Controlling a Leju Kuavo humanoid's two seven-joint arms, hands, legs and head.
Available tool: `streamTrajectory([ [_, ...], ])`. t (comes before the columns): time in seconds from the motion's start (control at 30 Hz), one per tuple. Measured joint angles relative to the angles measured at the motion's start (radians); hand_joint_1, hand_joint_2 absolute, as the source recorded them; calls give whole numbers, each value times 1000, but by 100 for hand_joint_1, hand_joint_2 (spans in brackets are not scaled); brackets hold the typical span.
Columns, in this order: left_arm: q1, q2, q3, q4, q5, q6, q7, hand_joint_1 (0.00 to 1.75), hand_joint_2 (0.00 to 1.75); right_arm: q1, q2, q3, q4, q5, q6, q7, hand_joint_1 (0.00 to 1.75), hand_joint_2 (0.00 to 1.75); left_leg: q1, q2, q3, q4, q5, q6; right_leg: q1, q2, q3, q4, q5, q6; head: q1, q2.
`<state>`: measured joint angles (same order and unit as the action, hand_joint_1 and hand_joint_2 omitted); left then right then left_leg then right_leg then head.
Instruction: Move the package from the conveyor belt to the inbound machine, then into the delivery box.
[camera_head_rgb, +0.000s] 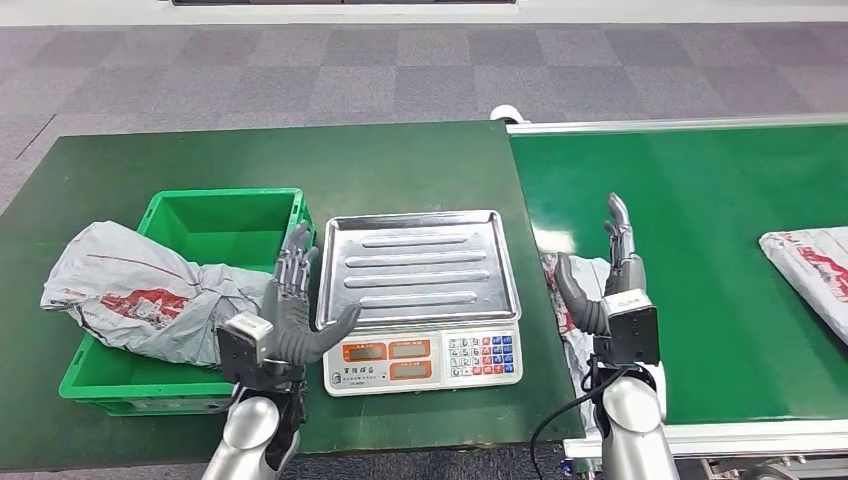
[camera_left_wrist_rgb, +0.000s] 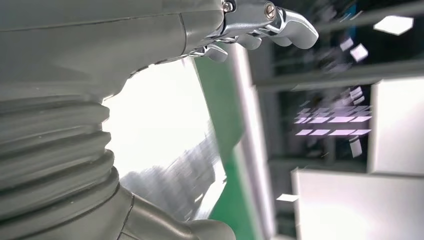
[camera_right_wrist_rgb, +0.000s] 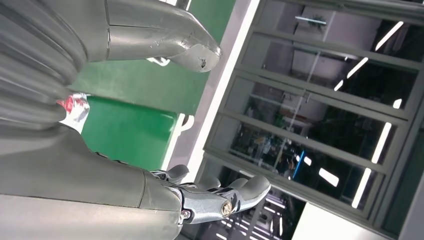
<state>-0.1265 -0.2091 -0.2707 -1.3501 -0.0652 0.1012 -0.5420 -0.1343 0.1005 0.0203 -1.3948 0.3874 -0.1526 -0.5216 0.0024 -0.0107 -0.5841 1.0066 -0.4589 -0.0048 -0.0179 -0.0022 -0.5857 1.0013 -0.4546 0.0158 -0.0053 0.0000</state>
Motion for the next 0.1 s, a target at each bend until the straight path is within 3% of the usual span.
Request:
streamTrajectory([
  [0.1, -9, -13, -11, 60, 13, -12, 3, 0, 175, -5, 0, 8, 16, -13, 12, 1, 0, 175, 0, 1, 0, 0, 0, 0, 0, 1, 0, 0, 0, 0, 0, 0],
])
